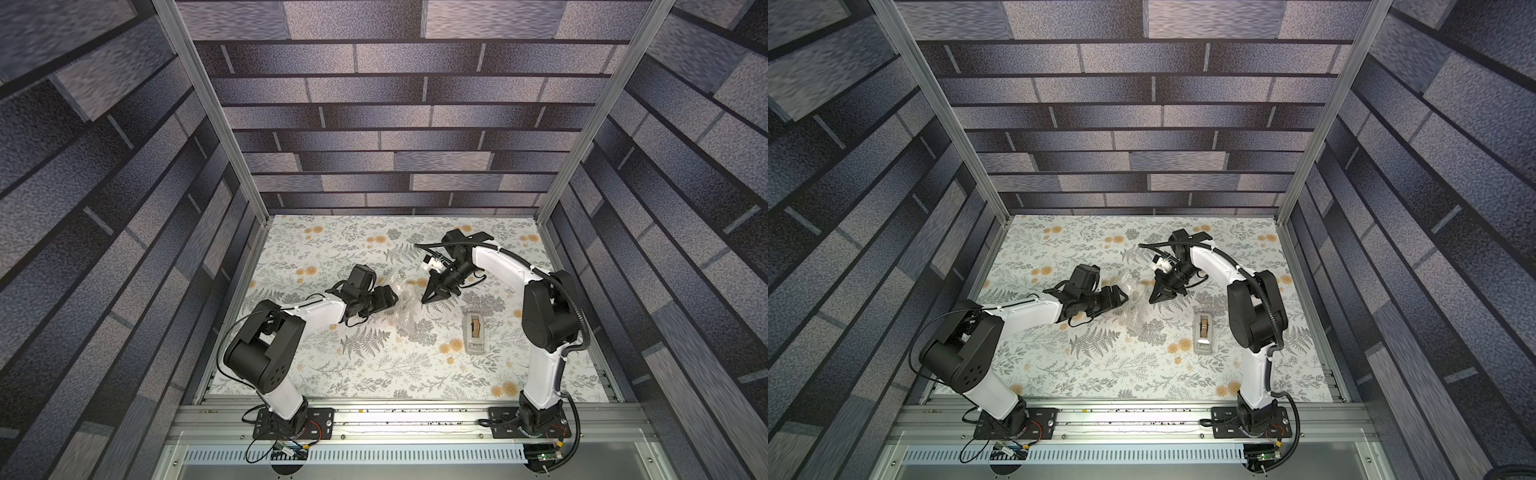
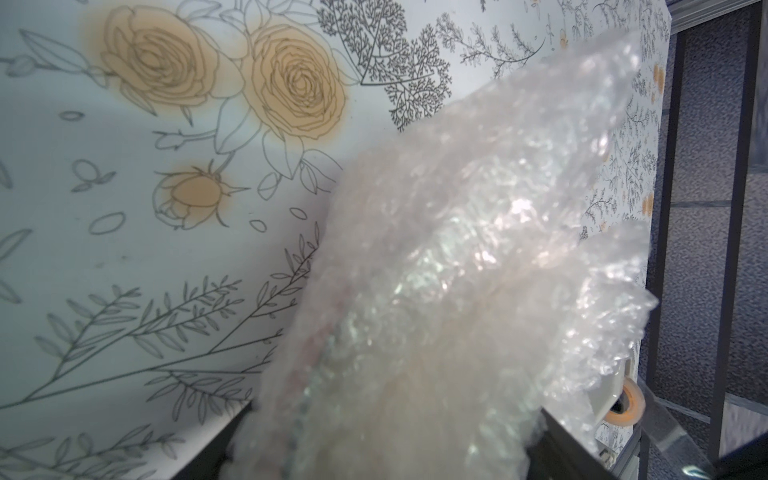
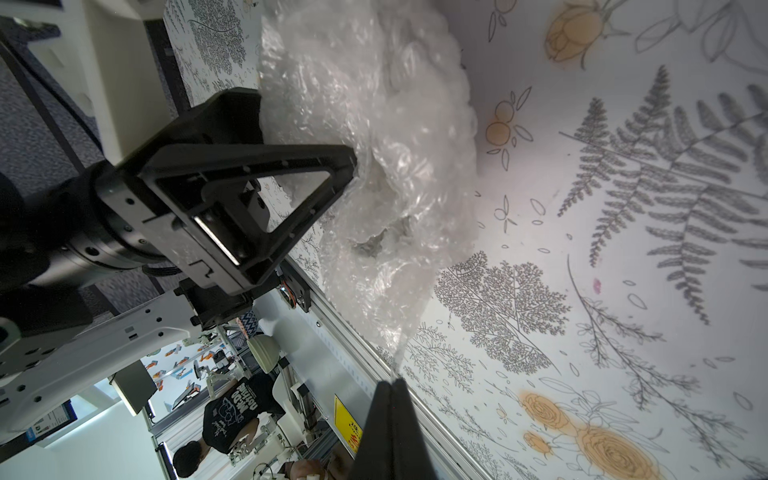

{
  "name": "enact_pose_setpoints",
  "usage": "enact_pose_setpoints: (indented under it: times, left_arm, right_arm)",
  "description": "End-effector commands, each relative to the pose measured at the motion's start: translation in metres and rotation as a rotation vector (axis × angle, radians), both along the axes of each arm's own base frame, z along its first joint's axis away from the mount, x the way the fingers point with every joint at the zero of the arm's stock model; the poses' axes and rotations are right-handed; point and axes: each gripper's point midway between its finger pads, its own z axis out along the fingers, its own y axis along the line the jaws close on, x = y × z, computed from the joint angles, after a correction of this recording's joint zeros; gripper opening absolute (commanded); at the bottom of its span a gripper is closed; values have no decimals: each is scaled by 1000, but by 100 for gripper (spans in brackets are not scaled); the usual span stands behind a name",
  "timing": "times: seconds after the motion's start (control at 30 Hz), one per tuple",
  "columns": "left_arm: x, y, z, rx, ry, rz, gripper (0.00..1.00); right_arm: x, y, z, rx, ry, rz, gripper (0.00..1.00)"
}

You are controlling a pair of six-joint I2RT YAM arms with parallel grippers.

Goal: Wrap bowls in bubble wrap
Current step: Stick the tape on the bubble wrap.

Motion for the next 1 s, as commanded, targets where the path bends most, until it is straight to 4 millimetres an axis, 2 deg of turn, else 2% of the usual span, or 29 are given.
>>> enact_pose_setpoints:
  times: [0.0, 0.27, 0.4, 0.43, 0.97]
  left_arm:
    - [1, 4, 5, 4, -24, -7, 82]
    - [2, 3, 6, 0, -24, -8, 83]
    - [2, 2, 7, 1, -25, -11, 83]
    - [2, 2, 7, 1, -27, -12, 83]
    - [2, 3, 7, 2, -29, -12, 83]
  right_arm:
    - [-5, -5, -4, -46, 32, 26, 0]
    - [-1, -13, -11, -113, 20, 37, 0]
    - [5, -8, 1, -97, -9, 41, 0]
    - [5, -5, -7, -108, 14, 47, 0]
    - [6, 6, -11, -154, 9, 103, 0]
